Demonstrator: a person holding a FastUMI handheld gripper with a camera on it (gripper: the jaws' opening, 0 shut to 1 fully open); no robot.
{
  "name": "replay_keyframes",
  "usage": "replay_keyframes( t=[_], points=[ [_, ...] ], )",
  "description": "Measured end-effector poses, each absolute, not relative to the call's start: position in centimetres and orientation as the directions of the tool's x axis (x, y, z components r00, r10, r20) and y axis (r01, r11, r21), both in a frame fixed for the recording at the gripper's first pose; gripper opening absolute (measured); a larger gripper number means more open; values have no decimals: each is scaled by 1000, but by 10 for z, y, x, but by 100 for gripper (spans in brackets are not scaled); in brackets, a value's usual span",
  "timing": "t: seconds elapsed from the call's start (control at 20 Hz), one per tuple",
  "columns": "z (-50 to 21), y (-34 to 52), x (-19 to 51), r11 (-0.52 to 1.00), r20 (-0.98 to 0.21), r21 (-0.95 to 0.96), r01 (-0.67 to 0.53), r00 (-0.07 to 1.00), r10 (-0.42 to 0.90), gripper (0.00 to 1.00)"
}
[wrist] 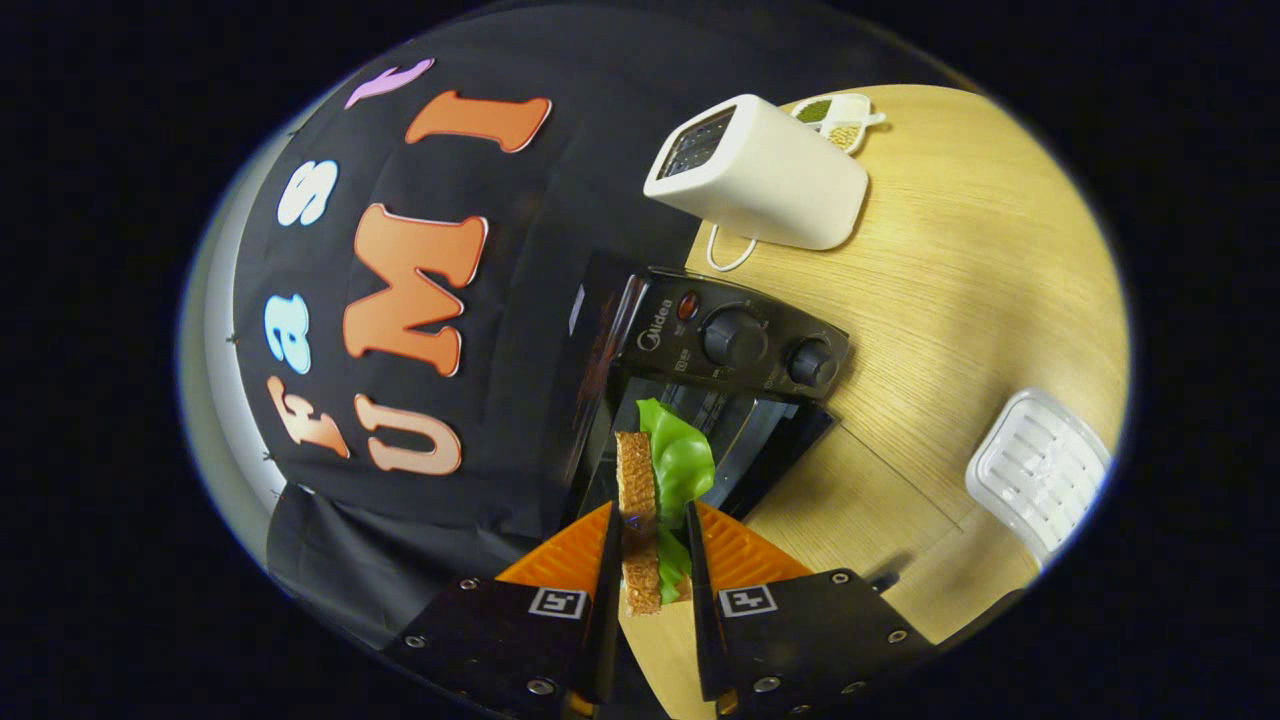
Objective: Open the toaster oven, put the food inside, and close the toaster oven door.
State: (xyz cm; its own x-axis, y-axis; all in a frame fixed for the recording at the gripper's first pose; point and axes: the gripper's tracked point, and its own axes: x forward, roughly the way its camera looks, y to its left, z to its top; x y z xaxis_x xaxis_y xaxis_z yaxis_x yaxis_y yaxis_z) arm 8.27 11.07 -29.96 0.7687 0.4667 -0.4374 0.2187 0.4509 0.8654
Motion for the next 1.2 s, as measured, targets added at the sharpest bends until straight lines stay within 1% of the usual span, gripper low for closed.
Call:
replay_keyframes(
  t=[0.25, 0.4, 0.5, 0.7, 0.85, 1.1, 1.2],
  points=[
    [-319, 134, 105, 421, -453, 861, 286, 808, 377, 34],
    [-334, 148, 111, 417, -500, 837, 355, 805, 318, 34],
    [-340, 158, 114, 419, -516, 827, 374, 802, 301, 34],
    [-356, 150, 116, 504, -588, 741, 443, 790, 170, 34],
    [-362, 165, 118, 479, -608, 745, 464, 769, 200, 28],
    [-365, 195, 122, 501, -613, 745, 441, 748, 253, 28],
    [-365, 205, 123, 510, -615, 743, 432, 741, 269, 36]
  ],
)
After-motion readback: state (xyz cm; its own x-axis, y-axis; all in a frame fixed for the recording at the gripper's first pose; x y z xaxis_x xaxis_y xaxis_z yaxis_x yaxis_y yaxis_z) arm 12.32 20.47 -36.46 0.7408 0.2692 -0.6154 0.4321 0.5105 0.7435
